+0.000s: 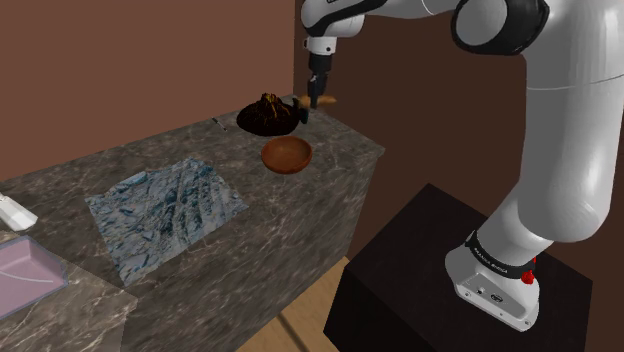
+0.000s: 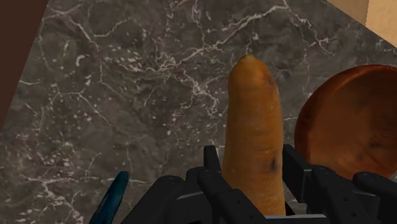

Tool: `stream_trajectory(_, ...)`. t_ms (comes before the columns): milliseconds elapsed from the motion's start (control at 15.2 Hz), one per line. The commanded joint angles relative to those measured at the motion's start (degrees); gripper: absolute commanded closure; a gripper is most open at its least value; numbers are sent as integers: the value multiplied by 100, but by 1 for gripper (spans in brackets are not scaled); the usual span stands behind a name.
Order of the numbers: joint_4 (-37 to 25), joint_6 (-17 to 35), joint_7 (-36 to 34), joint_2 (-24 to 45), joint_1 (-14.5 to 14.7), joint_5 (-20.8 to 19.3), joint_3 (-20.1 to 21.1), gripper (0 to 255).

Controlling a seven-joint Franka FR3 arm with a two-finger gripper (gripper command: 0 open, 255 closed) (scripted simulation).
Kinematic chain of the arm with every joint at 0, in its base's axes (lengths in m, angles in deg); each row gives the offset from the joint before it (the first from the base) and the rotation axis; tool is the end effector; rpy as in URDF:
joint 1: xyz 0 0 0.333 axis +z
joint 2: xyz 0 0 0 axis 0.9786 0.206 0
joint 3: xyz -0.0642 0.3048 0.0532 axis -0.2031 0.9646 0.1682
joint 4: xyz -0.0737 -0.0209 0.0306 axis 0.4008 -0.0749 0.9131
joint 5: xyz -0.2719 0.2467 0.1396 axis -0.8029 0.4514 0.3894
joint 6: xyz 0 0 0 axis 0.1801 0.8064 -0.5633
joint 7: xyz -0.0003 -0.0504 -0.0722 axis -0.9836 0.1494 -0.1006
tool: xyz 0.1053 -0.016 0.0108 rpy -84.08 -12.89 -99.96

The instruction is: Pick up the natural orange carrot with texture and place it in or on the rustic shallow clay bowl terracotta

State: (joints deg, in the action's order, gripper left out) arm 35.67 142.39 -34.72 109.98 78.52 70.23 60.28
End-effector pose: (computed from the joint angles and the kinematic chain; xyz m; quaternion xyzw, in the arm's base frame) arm 0.6864 -0.0579 0.3742 -0.9759 -0.2050 0.0320 0.0673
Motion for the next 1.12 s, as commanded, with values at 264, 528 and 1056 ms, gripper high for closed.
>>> stream_trajectory(264, 793, 367, -627, -511, 528, -45, 167, 255)
stream_trajectory(528, 1139, 556, -1077, -731, 868, -69, 307, 255)
stream_trajectory(1056, 1514, 973, -1530, -755, 1224, -64, 474, 255)
